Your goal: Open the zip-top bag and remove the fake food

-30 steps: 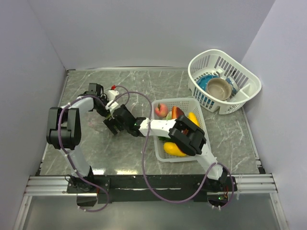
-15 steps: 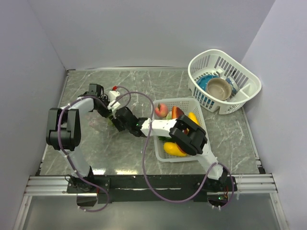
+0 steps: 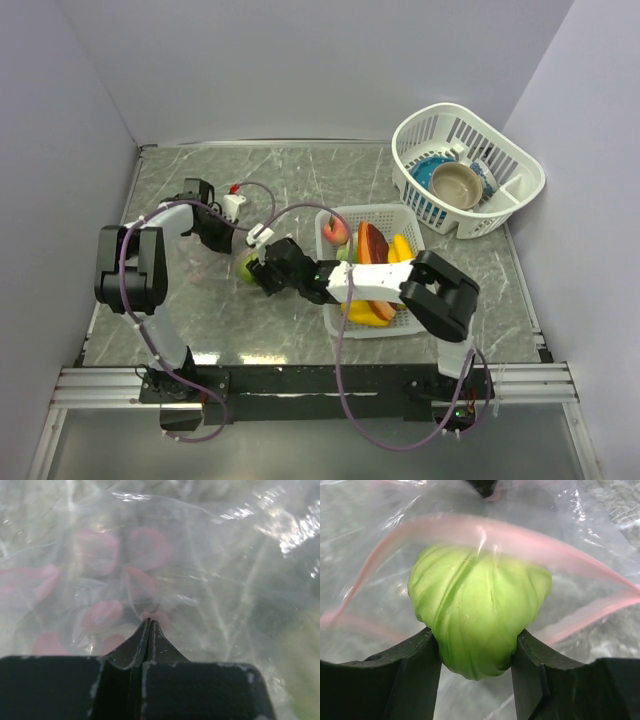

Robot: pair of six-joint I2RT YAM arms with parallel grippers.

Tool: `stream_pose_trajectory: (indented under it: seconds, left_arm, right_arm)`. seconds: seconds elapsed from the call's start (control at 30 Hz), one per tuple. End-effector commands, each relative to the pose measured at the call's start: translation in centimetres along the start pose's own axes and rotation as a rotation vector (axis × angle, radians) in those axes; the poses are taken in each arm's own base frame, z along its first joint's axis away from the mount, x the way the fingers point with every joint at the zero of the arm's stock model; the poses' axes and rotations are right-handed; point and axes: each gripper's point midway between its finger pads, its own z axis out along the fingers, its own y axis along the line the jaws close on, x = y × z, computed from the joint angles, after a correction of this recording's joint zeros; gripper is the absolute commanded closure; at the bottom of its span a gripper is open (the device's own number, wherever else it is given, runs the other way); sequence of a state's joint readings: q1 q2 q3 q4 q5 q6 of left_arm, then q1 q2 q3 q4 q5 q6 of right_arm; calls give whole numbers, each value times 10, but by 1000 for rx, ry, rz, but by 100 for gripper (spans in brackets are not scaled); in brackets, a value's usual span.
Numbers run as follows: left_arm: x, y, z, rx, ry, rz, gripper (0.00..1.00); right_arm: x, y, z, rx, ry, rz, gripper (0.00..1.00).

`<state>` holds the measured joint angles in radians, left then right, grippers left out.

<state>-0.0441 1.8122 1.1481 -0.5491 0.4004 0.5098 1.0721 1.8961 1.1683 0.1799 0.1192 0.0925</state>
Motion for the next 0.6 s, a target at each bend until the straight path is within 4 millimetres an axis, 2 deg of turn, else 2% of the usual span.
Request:
stream_pose_trajectory:
  seconds: [0.0, 0.1, 0.2, 0.23, 0.3, 0.33, 0.4, 0.43, 0.53, 0.57]
  left_arm:
    - [-1, 12, -7, -77, -13, -19, 99]
    - [1, 12, -9, -89, -17, -23, 99]
    - [1, 13, -13, -109, -21, -21, 99]
    - [2, 13, -14, -112, -19, -22, 99]
    - [1, 11, -21, -114, -27, -22, 99]
    - [0, 9, -23, -112, -33, -20, 99]
    - [-4, 4, -32, -109, -46, -27, 99]
    - [-6, 2, -36, -103, -54, -33, 99]
    - [-23, -10, -56, -80, -109, -44, 98]
    - [-31, -14, -68, -81, -141, -37, 98]
  right_arm:
    - [-40, 17, -40, -20, -105, 22, 66]
    - [-45, 18, -59, 0, -114, 14, 66]
    - [-50, 8, -77, 46, -119, 14, 64]
    - [-56, 4, -90, 60, -130, 19, 64]
    - [-57, -9, -105, 112, -148, 23, 63]
    - [-69, -14, -122, 124, -186, 32, 62]
    - [-73, -31, -139, 193, -214, 28, 61]
    - [-84, -41, -154, 221, -249, 44, 61]
    - [-84, -74, -181, 321, -258, 77, 62]
    - [-75, -82, -185, 348, -248, 85, 62]
